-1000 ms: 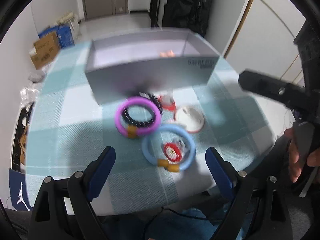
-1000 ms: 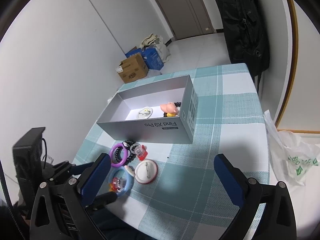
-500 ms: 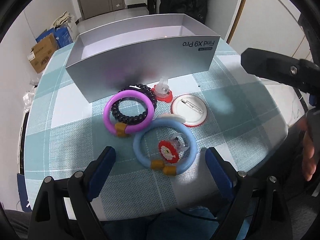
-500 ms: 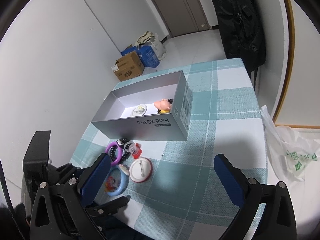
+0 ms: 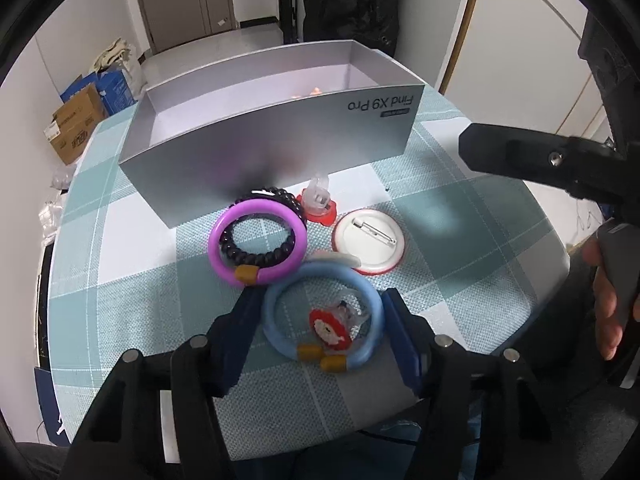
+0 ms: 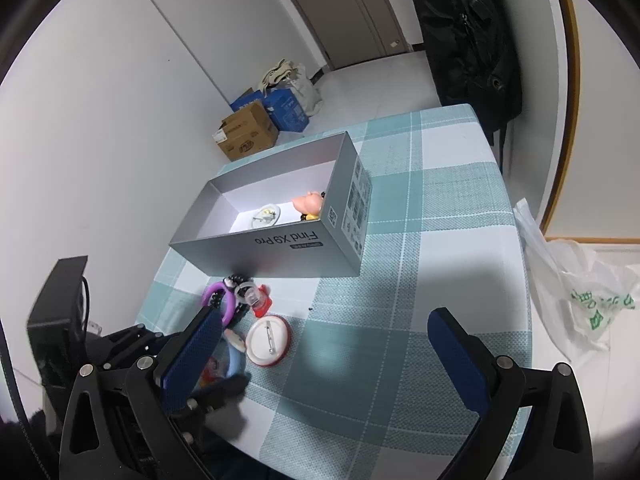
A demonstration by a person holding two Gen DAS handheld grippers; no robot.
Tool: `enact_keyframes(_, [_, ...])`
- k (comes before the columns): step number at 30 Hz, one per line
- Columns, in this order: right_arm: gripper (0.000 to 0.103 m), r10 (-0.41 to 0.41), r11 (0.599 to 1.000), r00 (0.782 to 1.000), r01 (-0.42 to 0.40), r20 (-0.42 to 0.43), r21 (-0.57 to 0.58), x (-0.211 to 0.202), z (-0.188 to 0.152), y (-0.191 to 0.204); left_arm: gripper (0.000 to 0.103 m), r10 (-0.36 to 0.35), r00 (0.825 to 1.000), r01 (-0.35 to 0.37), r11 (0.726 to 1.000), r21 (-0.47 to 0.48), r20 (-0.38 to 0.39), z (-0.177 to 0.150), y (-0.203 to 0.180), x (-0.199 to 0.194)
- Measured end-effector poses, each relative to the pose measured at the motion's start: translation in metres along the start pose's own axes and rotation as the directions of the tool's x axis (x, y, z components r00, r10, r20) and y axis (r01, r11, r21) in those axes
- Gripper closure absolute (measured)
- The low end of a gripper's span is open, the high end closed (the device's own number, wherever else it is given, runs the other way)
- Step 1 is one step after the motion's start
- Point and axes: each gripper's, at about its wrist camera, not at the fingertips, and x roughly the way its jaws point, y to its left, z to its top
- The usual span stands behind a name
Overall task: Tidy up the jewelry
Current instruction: 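Lower the left gripper onto the blue ring and grasp it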
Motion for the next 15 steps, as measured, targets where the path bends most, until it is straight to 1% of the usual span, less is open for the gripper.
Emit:
enact_keyframes(4, [0.0,-0.007,1.0,1.0,0.007,-0.005,0.004,0.001,-0.001,0.0,0.046,-0.015,1.0,0.015,1.0,-0.008,0.001,0.0,0.002,-0.001])
enact_keyframes(7, [0.0,-0.009,1.0,1.0,0.009,-0.008,0.009,0.002,-0.002,-0.001,0.046,-0.073,0.997,0.073,0.996,-0.043,0.004,0.003,0.009,-0.002])
enact_keyframes(10, [0.0,-0.014,1.0,1.0,0.014,-0.01,0.007,0.003,-0.002,-0.001,0.046,-0.101,0.995,0.102,0.993,-0.053,0.014,0.003,0.007,-0.005])
enact_keyframes(13, [0.0,-0.013,1.0,1.0,0.013,-0.013,0.016,0.003,-0.002,-0.002,0.046,-0.144,0.988,0.147,0.987,-0.066,0.047,0.002,0.006,-0.014])
enact_keyframes(15, [0.0,-0.009,1.0,1.0,0.01,-0.012,0.026,0.003,-0.002,-0.004,0.046,-0.156,0.985,0.161,0.984,-0.075,0.073,0.002,0.007,-0.022])
